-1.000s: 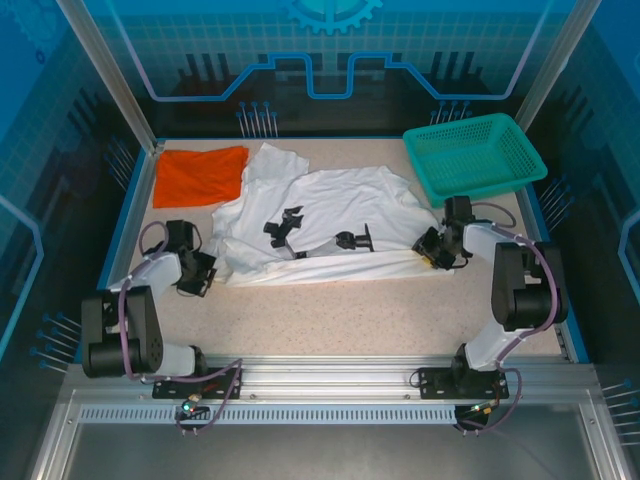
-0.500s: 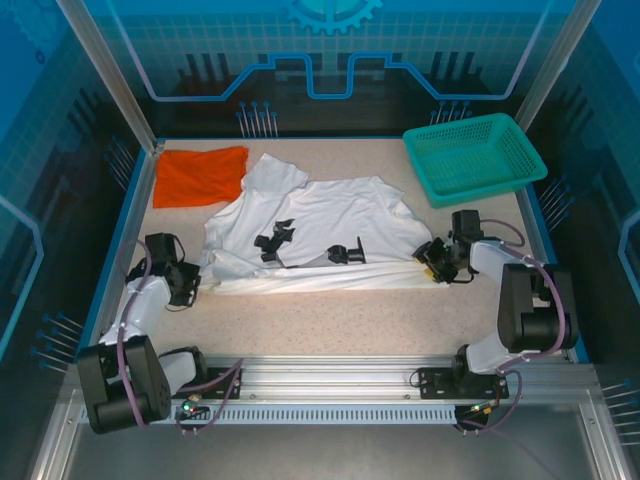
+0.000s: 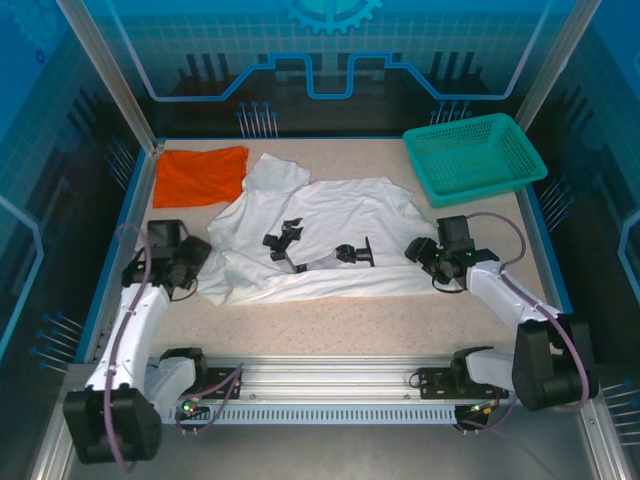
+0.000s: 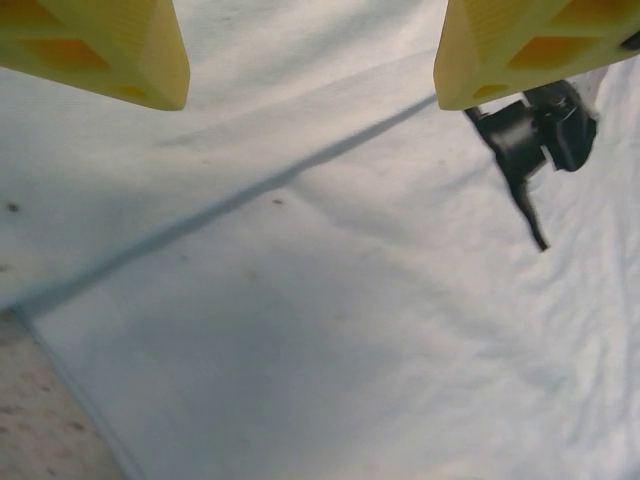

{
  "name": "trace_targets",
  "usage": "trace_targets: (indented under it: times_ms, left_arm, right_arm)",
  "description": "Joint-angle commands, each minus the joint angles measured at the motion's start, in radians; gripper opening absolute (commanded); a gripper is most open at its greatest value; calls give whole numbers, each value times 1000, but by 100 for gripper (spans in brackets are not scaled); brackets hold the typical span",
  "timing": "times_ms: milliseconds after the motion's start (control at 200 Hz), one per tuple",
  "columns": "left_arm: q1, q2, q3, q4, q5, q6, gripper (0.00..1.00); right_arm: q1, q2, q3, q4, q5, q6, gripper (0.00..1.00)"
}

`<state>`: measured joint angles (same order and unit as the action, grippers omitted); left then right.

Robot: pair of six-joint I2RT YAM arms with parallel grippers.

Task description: Fold and stack the t-shirts

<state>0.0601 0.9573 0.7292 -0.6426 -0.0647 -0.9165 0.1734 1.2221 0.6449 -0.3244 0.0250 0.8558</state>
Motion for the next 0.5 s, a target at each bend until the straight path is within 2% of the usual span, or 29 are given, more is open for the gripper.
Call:
trace_targets:
  times_ms: [0,135,225,320,495]
  left_arm:
    - [-182,60,31,-49,40,6,66]
    - [-367,153,24,15,73,-114,66]
    - [-445,218,15,79,92,-218,66]
    - [-489,292,23,141,94,-294,66]
    - [-496,394,60,156,23,-375,65]
  right_arm:
    - [51,-37,-10,34,121,-48,67]
    - [76,-67,-18,56,118,-93,67]
    - [79,-81,-2,51,39,-121,68]
    - [87,-74,33,36,-46,-164,68]
    - [129,-27,71,6,-48,-216,68]
